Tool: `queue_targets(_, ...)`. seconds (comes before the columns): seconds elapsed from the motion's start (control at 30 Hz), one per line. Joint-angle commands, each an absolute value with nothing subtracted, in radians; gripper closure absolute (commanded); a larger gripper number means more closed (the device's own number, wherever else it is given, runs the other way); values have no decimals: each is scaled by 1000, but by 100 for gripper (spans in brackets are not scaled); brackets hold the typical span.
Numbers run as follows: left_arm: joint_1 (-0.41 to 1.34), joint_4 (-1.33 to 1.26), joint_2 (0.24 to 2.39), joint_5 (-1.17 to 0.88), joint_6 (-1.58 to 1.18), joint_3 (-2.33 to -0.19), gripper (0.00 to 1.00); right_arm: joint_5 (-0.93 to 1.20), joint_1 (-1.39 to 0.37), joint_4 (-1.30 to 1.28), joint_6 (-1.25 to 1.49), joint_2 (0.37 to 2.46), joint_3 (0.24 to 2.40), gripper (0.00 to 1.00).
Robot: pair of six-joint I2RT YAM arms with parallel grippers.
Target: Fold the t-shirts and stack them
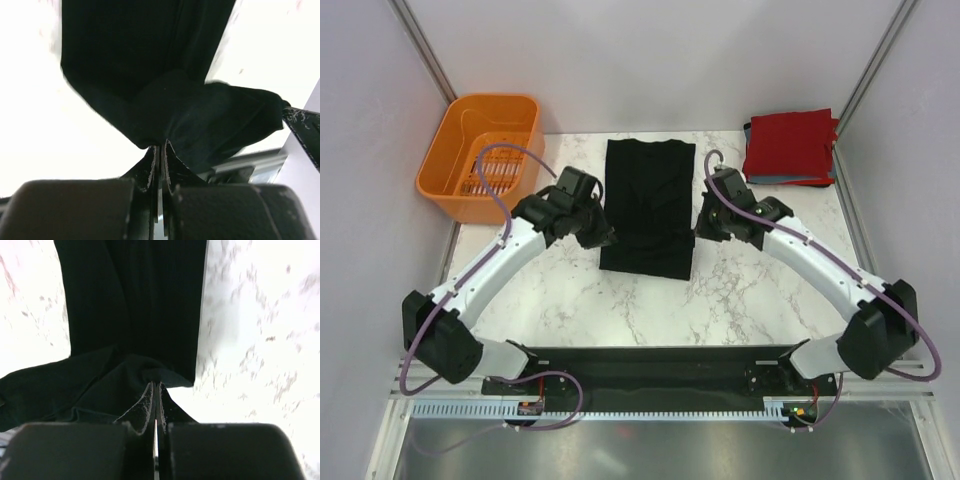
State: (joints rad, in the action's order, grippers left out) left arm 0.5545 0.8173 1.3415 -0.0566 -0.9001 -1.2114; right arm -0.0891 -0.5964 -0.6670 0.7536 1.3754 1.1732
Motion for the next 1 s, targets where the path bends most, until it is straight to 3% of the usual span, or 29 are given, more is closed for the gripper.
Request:
queue_targets(0.0, 500, 818, 1431, -89, -784, -1353, 98, -71, -542, -666, 617, 1452, 1311, 100)
queue_targets(0.27, 388, 815, 1641, -147, -721, -1479, 98, -3, -480, -640, 588, 1678, 1501, 100)
queue_targets(0.6, 322, 813, 1919, -189, -676, -1672, 96, -3, -456, -617, 588, 1862, 1583, 100)
queue_targets(0.7, 287, 833, 2064, -254, -675, -1796, 83, -17, -428, -624, 613, 1956, 1655, 100)
queue_targets(0.73, 275, 845, 2107, -282, -684, -1843, 72, -12, -414, -636, 624, 2020, 1692, 100)
queue_targets(0.77, 249, 865, 2152, -310, -692, -1899, 67, -8, -387, -656, 632, 2057, 1800, 95)
queue_targets(0.8, 236, 903, 2204, -355, -702, -2033, 64, -6, -371, -682, 643, 2098, 1871, 68)
queue_targets(0.83, 226, 964, 2282, -370, -730, -2099, 57, -2, -361, -745, 653, 2179, 1944, 65)
queue_targets(0.87, 213, 989, 2319, -383, -742, -2159, 55, -2, -338, -780, 661, 2213, 2091, 63)
queue_targets(0.9, 209, 1012, 2341, -406, -750, -2271, 53, -3, -331, -813, 667, 2239, 2150, 54)
queue_targets(0.97, 201, 1060, 2352, -402, -773, -2347, 49, 37, -321, -854, 666, 2252, 2224, 45)
